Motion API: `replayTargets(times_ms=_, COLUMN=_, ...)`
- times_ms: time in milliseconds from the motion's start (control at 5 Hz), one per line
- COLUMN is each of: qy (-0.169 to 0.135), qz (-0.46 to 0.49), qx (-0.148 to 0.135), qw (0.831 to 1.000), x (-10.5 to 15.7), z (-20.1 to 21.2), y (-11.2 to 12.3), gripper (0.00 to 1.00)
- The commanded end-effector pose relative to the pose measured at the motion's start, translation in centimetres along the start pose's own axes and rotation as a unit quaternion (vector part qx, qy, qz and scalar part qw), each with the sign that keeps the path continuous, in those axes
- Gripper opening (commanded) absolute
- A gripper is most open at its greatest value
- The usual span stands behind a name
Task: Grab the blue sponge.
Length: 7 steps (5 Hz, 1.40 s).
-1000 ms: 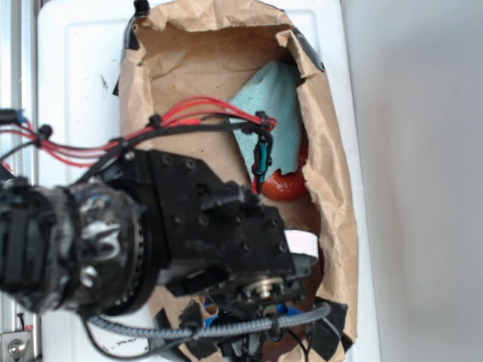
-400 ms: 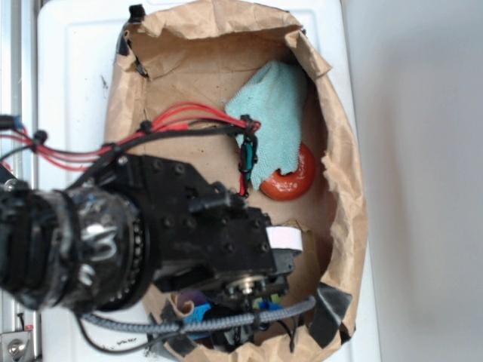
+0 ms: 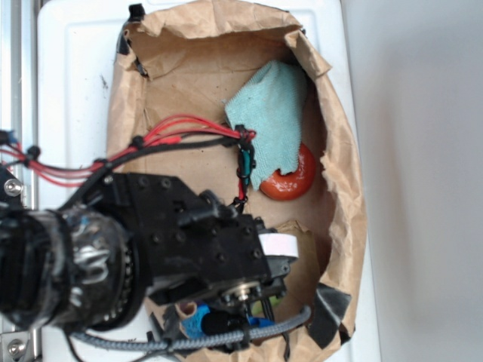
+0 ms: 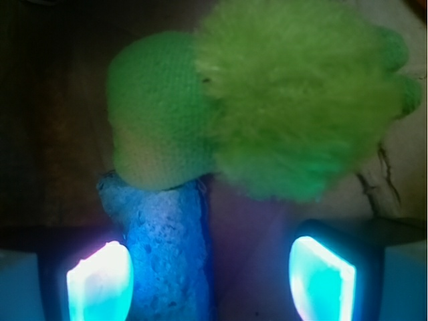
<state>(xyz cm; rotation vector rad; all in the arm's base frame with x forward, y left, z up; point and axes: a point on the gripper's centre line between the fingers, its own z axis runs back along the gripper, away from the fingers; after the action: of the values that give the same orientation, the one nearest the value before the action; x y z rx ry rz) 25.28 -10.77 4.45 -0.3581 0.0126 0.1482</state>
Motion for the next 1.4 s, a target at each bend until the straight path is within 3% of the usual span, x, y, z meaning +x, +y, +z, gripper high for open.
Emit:
replayTargets(times_ms=0, qy=-0.006, qz=-0.027, qx=-0.042, qw=0.999, x=-0.7, z=2.0, y=-1.7, gripper=1.0)
replayTargets(times_ms=400, qy=-0.009, qz=-0.033, qx=-0.077, qw=0.996, x=-1.6, z=4.0, y=-1.7, gripper=1.0)
replayTargets(times_ms=800, qy=0.005, qz=-0.039, qx=-0.053, qw=0.998, x=-2.0, z=1.4, y=-2.3, gripper=1.0)
replayTargets(times_ms=1000, qy=0.031, qz=-0.042, qx=-0.057, qw=0.997, x=-2.0, z=-0.5, y=-2.9, gripper=1.0)
replayTargets(times_ms=1200, qy=0.023, qz=-0.04, qx=-0.013, qw=0.999, x=-1.7, z=-1.9, y=-2.6, gripper=1.0)
